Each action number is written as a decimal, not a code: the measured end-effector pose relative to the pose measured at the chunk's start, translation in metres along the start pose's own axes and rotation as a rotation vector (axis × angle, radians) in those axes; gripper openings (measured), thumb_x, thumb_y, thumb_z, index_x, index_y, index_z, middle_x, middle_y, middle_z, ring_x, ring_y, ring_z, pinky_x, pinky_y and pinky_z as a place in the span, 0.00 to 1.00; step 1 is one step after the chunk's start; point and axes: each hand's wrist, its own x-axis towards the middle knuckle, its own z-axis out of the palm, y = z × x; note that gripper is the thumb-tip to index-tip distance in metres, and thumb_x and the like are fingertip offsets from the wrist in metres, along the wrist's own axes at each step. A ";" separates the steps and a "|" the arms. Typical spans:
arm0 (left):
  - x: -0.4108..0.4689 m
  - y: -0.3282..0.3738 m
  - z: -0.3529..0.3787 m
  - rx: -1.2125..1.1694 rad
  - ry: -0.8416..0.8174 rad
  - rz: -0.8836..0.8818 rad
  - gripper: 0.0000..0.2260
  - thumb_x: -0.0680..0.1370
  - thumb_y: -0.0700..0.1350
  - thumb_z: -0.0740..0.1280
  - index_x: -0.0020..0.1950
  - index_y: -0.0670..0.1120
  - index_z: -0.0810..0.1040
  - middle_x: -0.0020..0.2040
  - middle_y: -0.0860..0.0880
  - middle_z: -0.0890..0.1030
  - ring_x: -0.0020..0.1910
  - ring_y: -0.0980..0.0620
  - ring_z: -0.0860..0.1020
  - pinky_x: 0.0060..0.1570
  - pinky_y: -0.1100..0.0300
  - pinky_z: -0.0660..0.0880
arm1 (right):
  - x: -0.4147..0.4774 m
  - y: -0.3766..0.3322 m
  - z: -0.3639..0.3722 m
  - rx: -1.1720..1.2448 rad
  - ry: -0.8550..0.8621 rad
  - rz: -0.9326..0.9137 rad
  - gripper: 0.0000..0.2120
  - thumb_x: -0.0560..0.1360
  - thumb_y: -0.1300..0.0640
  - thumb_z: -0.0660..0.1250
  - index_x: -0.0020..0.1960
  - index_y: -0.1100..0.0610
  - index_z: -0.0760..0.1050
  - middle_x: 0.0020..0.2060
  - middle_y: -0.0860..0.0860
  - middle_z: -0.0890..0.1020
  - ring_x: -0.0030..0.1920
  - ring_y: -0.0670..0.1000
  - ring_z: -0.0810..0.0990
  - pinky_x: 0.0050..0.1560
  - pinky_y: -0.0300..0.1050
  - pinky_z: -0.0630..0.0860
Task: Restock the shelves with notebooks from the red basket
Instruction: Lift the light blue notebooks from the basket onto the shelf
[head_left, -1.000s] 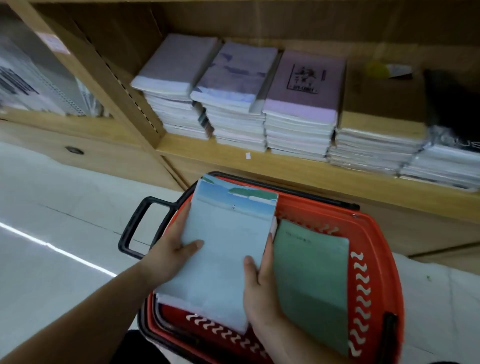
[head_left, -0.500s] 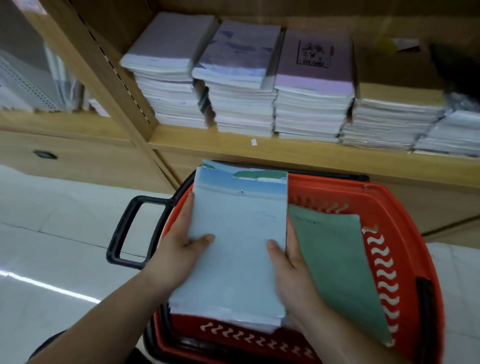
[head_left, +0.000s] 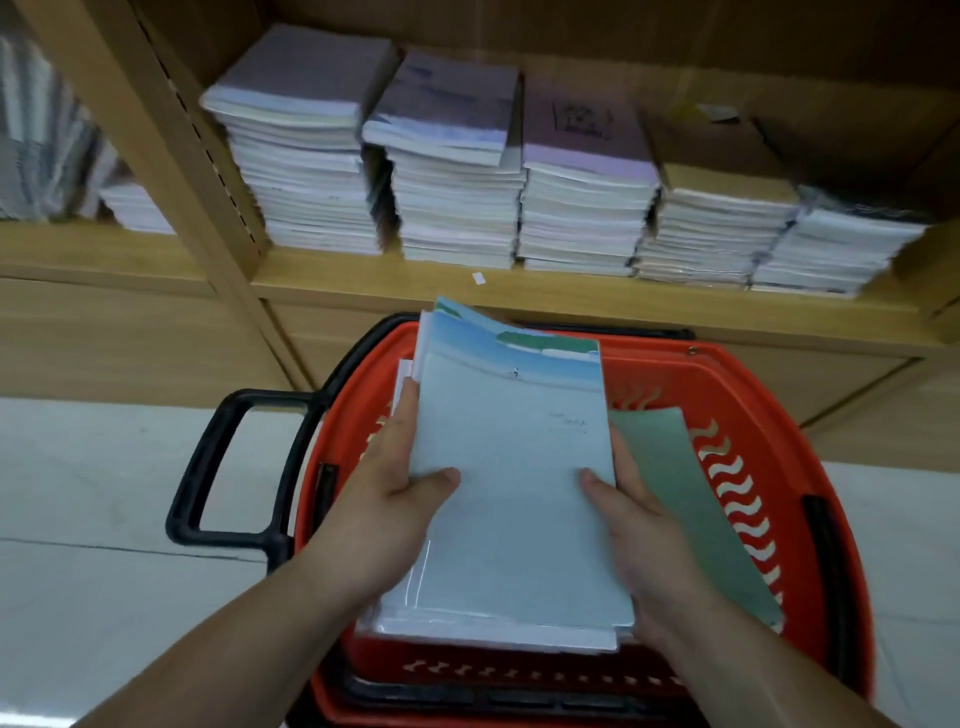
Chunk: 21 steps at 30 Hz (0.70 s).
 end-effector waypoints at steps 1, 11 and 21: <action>-0.003 -0.002 0.001 0.012 0.007 -0.005 0.37 0.82 0.37 0.64 0.72 0.73 0.50 0.70 0.70 0.69 0.70 0.61 0.73 0.67 0.54 0.74 | -0.001 -0.002 -0.002 -0.010 -0.021 0.001 0.25 0.84 0.61 0.59 0.72 0.35 0.70 0.61 0.46 0.84 0.57 0.55 0.86 0.52 0.57 0.82; -0.005 0.012 0.023 -0.227 0.077 -0.034 0.26 0.81 0.31 0.59 0.63 0.62 0.76 0.55 0.60 0.85 0.52 0.55 0.85 0.41 0.63 0.81 | 0.001 -0.009 -0.011 -0.089 -0.018 -0.009 0.23 0.85 0.59 0.59 0.69 0.32 0.70 0.59 0.41 0.84 0.57 0.48 0.85 0.56 0.54 0.82; 0.004 0.019 0.033 -0.256 -0.015 -0.067 0.28 0.81 0.30 0.58 0.71 0.59 0.73 0.58 0.54 0.85 0.51 0.48 0.86 0.40 0.58 0.82 | -0.009 -0.030 -0.022 -0.097 0.018 -0.065 0.25 0.85 0.59 0.59 0.70 0.30 0.69 0.60 0.38 0.83 0.61 0.49 0.83 0.65 0.62 0.77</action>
